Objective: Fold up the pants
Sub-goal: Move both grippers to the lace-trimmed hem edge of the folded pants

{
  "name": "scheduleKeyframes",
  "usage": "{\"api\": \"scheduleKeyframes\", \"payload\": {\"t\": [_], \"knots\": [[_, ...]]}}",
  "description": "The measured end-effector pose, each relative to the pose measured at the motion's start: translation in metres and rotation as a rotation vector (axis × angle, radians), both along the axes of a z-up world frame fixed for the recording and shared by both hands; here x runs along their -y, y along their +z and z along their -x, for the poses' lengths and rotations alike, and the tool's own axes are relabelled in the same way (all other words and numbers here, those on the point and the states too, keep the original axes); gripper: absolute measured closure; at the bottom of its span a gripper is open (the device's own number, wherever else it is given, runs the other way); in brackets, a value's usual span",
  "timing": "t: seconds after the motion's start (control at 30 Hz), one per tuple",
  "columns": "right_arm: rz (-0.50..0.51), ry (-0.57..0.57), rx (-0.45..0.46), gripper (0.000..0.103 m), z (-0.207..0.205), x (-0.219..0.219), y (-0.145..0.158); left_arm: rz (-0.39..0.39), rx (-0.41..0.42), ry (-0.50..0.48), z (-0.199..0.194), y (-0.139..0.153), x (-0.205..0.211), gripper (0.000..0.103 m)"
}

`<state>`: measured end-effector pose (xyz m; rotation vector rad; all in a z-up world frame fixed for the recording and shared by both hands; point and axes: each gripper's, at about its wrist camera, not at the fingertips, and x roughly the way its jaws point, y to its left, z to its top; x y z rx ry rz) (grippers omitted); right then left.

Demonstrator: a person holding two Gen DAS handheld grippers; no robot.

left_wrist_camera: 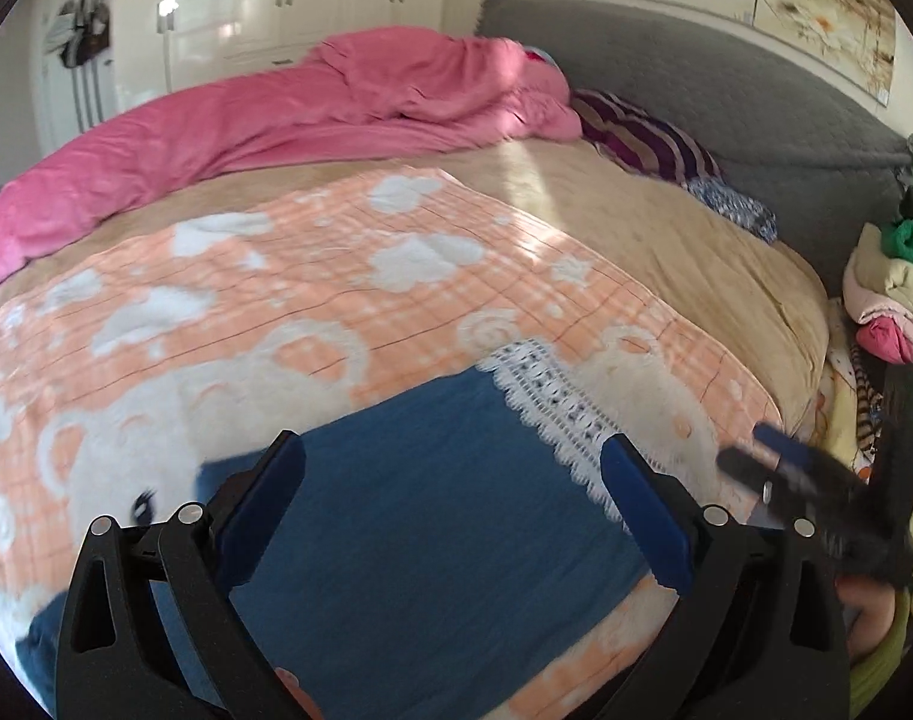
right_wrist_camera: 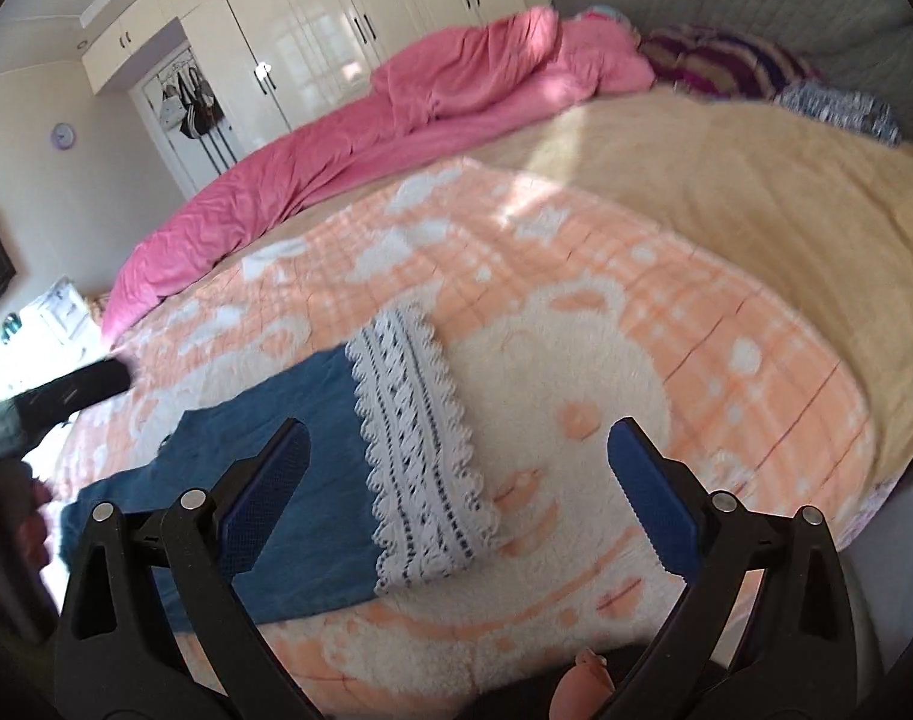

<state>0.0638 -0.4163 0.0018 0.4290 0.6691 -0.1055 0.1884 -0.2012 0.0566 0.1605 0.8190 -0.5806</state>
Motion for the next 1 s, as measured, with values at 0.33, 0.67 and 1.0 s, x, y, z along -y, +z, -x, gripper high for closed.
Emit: {"api": "scheduleKeyframes", "payload": {"t": [0.33, 0.67, 1.0], "knots": [[-0.078, 0.079, -0.123, 0.009, -0.021, -0.013, -0.032, -0.156, -0.084, -0.087, -0.076, -0.041, 0.072, 0.005], [-0.113, 0.16, -0.193, 0.015, -0.033, -0.023, -0.051, -0.153, -0.168, -0.262, -0.125, -0.088, 0.105, 0.005], [-0.157, 0.147, -0.187, 0.031, -0.039, -0.018, -0.057, -0.028, -0.29, -0.397, -0.138, -0.117, 0.111, 0.012]]}}
